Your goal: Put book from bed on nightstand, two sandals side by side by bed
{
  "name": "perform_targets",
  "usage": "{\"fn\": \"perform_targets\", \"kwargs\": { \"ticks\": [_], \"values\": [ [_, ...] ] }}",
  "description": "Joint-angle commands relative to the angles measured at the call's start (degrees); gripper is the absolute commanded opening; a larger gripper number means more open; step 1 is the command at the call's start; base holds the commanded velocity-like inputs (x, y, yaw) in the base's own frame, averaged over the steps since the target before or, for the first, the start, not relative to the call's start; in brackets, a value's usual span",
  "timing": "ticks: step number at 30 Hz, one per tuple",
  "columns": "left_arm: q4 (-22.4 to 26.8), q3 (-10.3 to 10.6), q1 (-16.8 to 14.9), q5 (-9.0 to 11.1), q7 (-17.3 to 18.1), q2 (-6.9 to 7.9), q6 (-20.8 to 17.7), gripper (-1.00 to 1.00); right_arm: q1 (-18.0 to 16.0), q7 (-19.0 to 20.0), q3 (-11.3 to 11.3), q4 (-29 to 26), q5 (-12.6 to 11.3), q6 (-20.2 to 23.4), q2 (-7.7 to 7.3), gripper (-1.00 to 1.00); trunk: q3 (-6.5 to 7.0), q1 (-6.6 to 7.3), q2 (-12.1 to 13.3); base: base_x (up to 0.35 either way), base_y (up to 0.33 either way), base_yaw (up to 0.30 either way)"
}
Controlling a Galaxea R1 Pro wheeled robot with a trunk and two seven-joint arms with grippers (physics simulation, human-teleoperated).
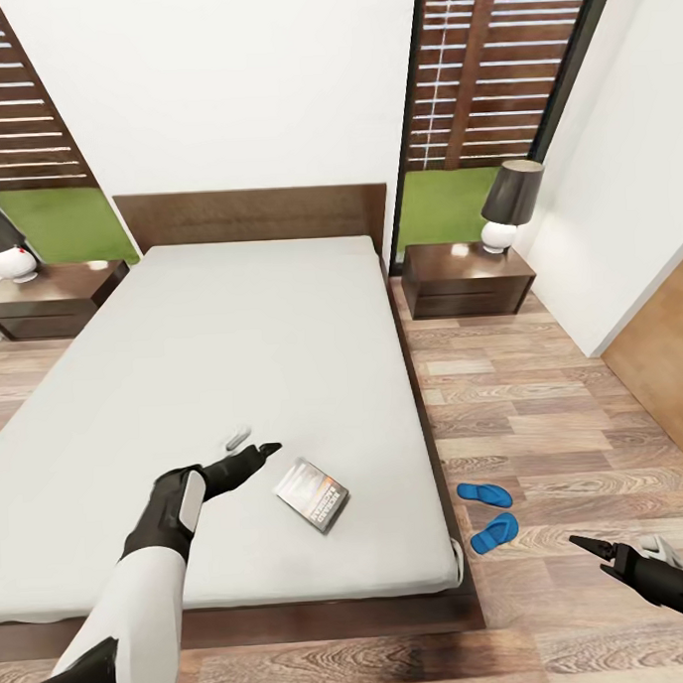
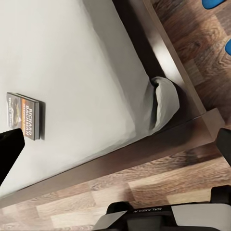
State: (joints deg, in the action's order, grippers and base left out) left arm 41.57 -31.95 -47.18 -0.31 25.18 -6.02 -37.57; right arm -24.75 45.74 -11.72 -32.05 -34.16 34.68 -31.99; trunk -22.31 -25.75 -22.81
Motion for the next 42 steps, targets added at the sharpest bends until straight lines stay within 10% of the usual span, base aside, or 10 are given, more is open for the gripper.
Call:
{"fn": "perform_targets", "kwargs": {
  "ticks": [1, 42],
  "values": [
    [0.01, -0.38, -0.09, -0.04, 0.21, -0.23, -0.49, 1.0, -0.04, 0.15, -0.12, -0.01, -0.21, 0.38, 0.0, 1.0, -0.1, -0.03, -0.1, 0.0, 0.0, 0.0],
    [-0.59, -0.25, -0.03, -0.11, 1.97, -1.57, -0.66, 1.0, -0.04, 0.06, -0.06, -0.03, -0.21, 0.38, 0.0, 1.0, -3.98, -3.33, -6.12, 0.0, 0.0, 0.0]
  ]
}}
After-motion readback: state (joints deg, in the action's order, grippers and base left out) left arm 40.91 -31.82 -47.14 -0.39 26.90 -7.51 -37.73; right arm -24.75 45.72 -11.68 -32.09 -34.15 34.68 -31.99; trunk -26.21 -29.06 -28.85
